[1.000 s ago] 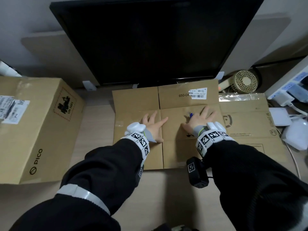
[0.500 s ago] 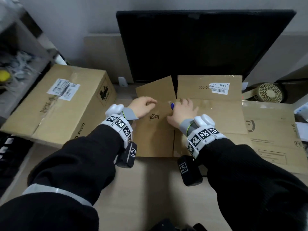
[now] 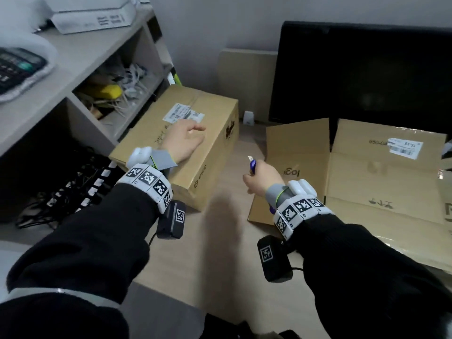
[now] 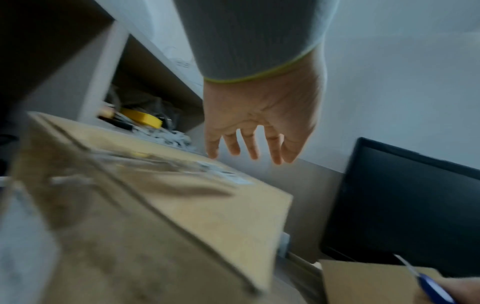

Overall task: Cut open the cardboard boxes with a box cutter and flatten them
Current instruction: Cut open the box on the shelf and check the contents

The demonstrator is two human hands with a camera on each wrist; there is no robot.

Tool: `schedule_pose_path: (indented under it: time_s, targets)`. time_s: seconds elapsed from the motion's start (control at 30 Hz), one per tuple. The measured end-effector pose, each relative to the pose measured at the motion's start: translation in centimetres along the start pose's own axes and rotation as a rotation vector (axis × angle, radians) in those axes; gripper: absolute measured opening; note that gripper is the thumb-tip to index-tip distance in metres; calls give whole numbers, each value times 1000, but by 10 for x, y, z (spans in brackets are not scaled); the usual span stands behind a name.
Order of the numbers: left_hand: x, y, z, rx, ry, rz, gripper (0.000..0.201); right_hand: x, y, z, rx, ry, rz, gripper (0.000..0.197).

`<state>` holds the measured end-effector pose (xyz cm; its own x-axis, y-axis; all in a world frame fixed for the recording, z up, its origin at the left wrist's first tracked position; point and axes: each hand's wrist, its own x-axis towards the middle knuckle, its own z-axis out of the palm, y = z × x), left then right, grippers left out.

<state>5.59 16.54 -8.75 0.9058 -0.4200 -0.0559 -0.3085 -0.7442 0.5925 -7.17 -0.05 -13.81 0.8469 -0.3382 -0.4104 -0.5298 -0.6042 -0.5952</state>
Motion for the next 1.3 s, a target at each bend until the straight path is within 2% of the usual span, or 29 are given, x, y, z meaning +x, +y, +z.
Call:
schedule_pose_path:
  time_s: [0.1, 0.23, 0.33, 0.43, 0.5, 0.67, 0.8, 0.97, 1.17, 1.3]
  targets:
    - [4, -50, -24, 94, 44, -156, 38, 0, -24, 16, 57, -16, 1, 19]
    - [3, -98, -49, 134, 29, -331, 61, -3, -59, 34, 136, -19, 0, 28]
    - [5, -121, -57, 212, -38, -374, 76, -1, -77, 47, 146, 21, 14, 45]
    - [11, -134, -63, 160, -61, -403, 95, 0, -86, 58, 132, 27, 12, 53]
    - [12, -140, -65, 146, -70, -391, 97, -1, -92, 67, 106, 28, 15, 56]
    - [3, -142, -62, 188, -33, -346, 95, -6, -88, 71, 303, 14, 62, 55]
    - [-5, -142, -63, 206, -102, -282, 87, -18, -68, 67, 409, 43, 128, 46]
    - [-21, -139, -51, 106, -175, -265, 75, -31, -46, 57, 538, 131, 188, 35]
    - [-51, -122, -40, 107, -168, -205, 58, -45, -31, 53, 455, 287, 245, 33]
    - [-63, -122, -36, 104, -151, -154, 49, -55, -20, 44, 469, 205, 332, 44]
